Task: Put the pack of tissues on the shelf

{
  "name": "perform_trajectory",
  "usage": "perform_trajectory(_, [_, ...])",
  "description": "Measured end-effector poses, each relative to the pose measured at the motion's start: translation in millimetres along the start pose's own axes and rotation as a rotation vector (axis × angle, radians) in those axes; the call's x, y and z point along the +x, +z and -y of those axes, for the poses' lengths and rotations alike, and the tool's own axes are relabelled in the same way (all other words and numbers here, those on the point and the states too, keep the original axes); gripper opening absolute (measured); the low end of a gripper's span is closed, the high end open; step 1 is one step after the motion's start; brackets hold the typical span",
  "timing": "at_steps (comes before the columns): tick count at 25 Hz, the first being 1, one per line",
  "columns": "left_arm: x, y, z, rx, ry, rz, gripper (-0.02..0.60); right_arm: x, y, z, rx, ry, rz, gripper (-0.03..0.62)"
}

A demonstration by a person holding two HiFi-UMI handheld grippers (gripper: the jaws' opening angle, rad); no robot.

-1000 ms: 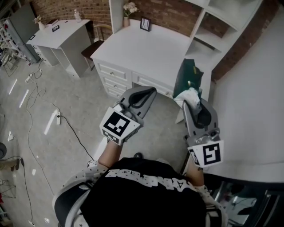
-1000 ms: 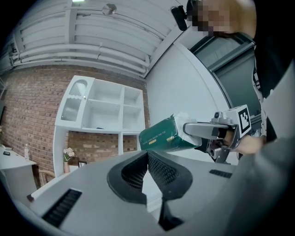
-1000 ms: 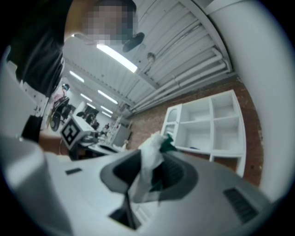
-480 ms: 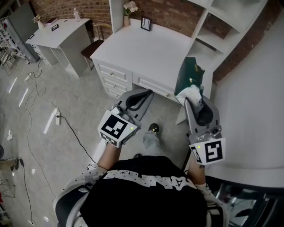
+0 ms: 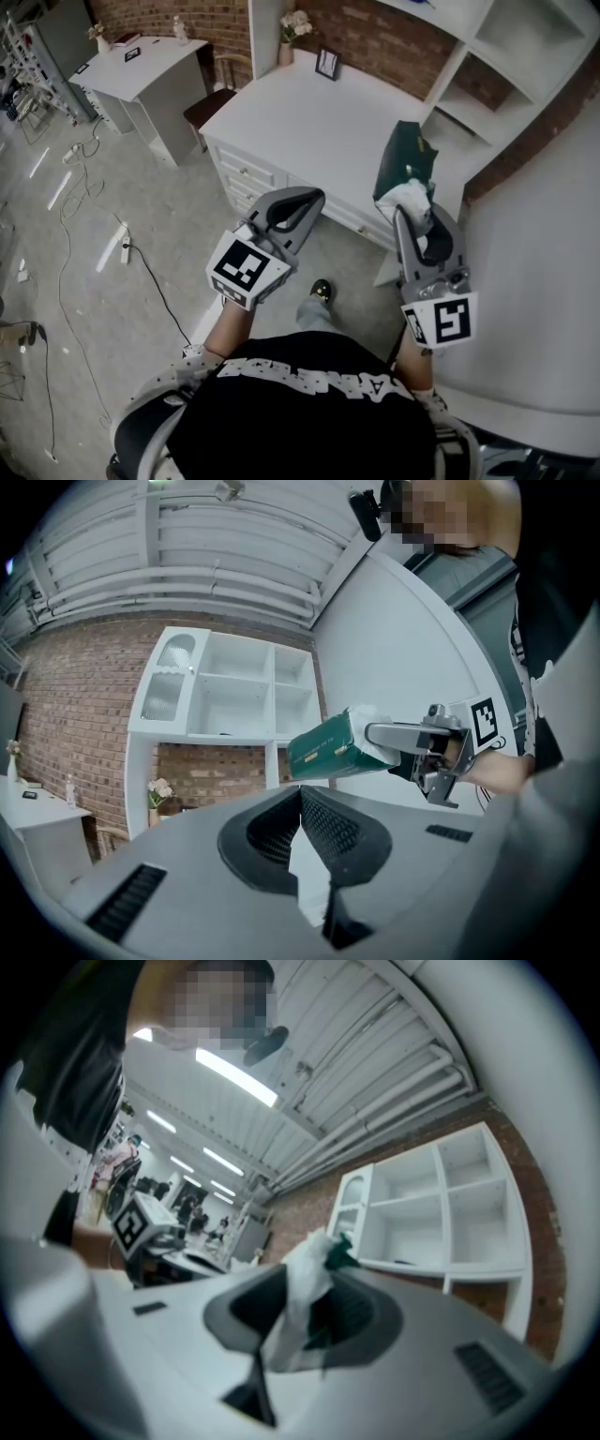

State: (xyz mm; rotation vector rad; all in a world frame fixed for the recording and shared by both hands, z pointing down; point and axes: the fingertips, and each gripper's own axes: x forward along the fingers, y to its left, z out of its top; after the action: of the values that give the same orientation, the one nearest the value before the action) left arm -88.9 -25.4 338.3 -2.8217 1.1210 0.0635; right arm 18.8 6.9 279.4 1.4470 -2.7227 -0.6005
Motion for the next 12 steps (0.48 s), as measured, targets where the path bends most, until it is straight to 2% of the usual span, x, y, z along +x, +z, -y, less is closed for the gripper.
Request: perform_trajectory(12, [74,-3,-40,0.034,0.005,-0.021,0.035,50,-31,64,0.023,0.007,0.017,0.135])
